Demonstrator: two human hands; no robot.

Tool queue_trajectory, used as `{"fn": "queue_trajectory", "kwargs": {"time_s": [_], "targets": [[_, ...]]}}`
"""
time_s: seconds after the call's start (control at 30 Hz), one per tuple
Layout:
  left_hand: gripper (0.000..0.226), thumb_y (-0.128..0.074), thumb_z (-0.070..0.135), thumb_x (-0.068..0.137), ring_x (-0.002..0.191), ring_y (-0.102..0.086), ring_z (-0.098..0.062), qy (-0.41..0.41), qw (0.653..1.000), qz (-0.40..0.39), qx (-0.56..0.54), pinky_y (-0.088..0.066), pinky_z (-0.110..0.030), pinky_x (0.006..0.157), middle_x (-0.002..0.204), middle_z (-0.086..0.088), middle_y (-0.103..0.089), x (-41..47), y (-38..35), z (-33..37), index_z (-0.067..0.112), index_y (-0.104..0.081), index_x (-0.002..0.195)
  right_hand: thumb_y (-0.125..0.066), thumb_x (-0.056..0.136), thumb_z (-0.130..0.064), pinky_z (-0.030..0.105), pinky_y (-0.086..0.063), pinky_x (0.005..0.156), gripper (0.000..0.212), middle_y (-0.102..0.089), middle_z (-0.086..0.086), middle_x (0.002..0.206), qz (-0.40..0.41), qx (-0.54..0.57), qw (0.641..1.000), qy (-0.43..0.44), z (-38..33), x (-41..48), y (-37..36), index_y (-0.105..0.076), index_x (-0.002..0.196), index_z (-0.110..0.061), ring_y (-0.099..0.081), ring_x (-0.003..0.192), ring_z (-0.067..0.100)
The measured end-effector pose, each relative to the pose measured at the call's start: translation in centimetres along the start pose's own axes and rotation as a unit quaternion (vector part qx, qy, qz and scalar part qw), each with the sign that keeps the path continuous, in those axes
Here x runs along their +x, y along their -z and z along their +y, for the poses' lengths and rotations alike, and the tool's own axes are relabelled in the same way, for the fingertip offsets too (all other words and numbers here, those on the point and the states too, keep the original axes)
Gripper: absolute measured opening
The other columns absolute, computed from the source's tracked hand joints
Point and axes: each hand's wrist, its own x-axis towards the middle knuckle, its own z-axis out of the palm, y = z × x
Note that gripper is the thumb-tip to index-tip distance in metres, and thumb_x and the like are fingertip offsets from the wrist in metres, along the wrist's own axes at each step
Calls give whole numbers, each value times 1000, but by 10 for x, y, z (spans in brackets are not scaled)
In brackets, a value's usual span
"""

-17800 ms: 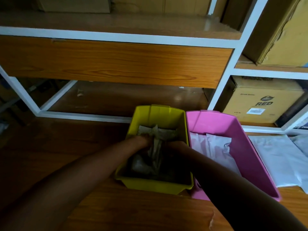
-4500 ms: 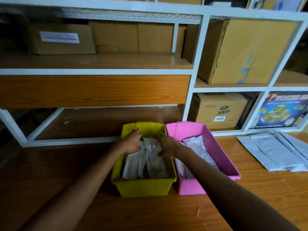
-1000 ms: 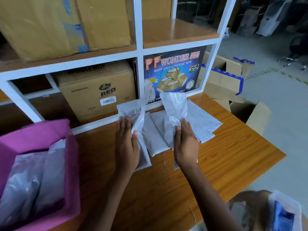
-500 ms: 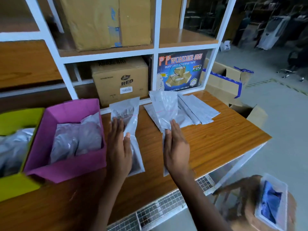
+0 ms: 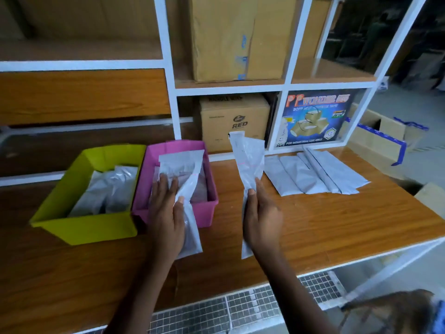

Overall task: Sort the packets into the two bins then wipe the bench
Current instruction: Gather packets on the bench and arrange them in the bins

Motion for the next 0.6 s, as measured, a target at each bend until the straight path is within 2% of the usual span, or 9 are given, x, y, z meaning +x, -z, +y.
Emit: {"fn": "queue_trajectory", "kwargs": {"time_s": [0.07, 0.13, 0.23, 0.3, 0.37, 0.43, 0.5, 0.6], "targets": [[49, -37, 29, 98, 145, -24, -27, 2, 1000, 10, 22, -28, -47, 115, 153, -16, -32, 11, 13, -16, 2, -45, 139, -30, 102, -37, 24, -48, 84, 41, -64, 3, 128, -24, 0, 1000, 5, -8, 9, -22, -58, 127, -21, -60, 117, 20], [51, -34, 32, 98, 146, -21, -23, 11, 999, 12, 42, -26, -42, 117, 154, -13, -30, 25, 20, -33, 4, -44, 140, -27, 102, -42, 20, -39, 70, 46, -69, 10, 112, -56, 12, 998, 11, -13, 20, -49, -63, 114, -17, -65, 102, 27], [54, -31, 35, 98, 146, -20, -23, 29, 997, 3, 65, -24, -39, 117, 153, -11, -31, 51, 19, -56, 4, -43, 140, -26, 101, -45, 18, -30, 63, 51, -69, 13, 98, -70, 1, 997, 17, -20, 41, -89, -62, 105, -9, -65, 88, 26], [51, -34, 32, 99, 145, -21, -23, 31, 995, -13, 92, -23, -36, 117, 152, -11, -33, 73, 15, -68, 4, -43, 140, -24, 101, -47, 21, -34, 59, 52, -69, 8, 90, -81, -13, 996, 18, -27, 58, -115, -61, 106, -12, -65, 77, 21], [45, -41, 23, 100, 144, -24, -27, 32, 989, -32, 138, -25, -38, 117, 150, -15, -37, 97, 6, -86, 1, -45, 139, -26, 102, -43, 28, -40, 56, 41, -64, 4, 82, -92, -33, 995, 9, -32, 75, -141, -57, 97, -16, -63, 71, 23], [42, -44, 16, 99, 141, -30, -33, 38, 981, -57, 184, -28, -43, 116, 146, -21, -41, 121, -6, -105, -3, -46, 136, -32, 102, -33, 32, -39, 60, 31, -62, 8, 87, -105, -96, 990, 0, -35, 91, -167, -55, 92, -14, -62, 79, 30], [39, -44, 16, 98, 135, -38, -36, 58, 966, -104, 231, -32, -44, 112, 139, -24, -47, 143, -22, -122, -3, -50, 132, -37, 100, -27, 32, -39, 66, 28, -62, 11, 99, -142, -181, 973, -6, -28, 105, -197, -58, 98, -9, -61, 93, 31], [31, -46, 17, 93, 115, -51, -36, 81, 939, -192, 275, -41, -42, 99, 120, -21, -59, 158, -46, -147, 0, -58, 115, -46, 93, -34, 34, -54, 77, 33, -64, 10, 106, -210, -276, 938, 5, -15, 113, -238, -65, 103, -10, -62, 103, 29]]}}
